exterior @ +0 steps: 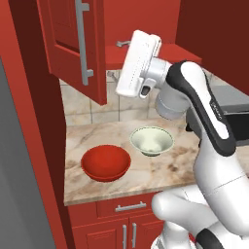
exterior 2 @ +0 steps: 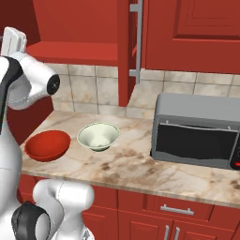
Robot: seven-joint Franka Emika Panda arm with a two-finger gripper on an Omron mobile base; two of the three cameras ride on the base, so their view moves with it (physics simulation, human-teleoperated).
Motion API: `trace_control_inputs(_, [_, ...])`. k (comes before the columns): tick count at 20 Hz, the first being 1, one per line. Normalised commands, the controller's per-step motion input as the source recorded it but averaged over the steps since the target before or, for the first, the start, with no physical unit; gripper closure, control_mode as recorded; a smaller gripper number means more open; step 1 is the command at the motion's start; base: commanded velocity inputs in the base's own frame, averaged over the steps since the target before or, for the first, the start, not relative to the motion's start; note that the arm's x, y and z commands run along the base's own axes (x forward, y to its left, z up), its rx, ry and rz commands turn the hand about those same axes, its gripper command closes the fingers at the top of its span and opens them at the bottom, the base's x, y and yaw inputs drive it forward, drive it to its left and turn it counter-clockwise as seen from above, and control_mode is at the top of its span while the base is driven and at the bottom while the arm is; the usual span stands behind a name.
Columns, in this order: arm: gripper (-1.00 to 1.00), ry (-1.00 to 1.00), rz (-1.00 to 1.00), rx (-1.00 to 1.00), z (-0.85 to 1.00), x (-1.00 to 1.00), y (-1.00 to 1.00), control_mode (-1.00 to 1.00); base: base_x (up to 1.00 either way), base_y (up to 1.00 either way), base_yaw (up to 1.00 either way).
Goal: Open the cabinet. Pick the bowls from the counter and place them in the cabinet. Then close the cabinet.
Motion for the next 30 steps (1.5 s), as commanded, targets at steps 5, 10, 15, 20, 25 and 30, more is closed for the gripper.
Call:
trace_control_inputs(5, [-1.00,0.02,0.16,0.08,-0.10,0.26,0.68,-1.00,0.00,0.00,0.00])
trace_control_inputs(10, [-1.00,0.00,0.14,0.06,-0.09,0.12,0.82,-1.00,0.00,0.00,0.00])
trace_control_inputs(15, [-1.00,0.00,0.12,0.05,-0.02,0.11,0.78,-1.00,0.00,0.00,0.00])
trace_control_inputs(20, [-1.00,0.02,0.03,0.00,0.00,0.14,0.43,-1.00,0.00,0.00,0.00])
trace_control_inputs(25, [-1.00,0.00,-0.02,0.00,0.04,0.02,0.05,-1.00,0.00,0.00,0.00])
trace_control_inputs(30, [-1.00,-0.01,-0.07,0.00,0.30,-0.31,-0.30,-1.00,0.00,0.00,0.00])
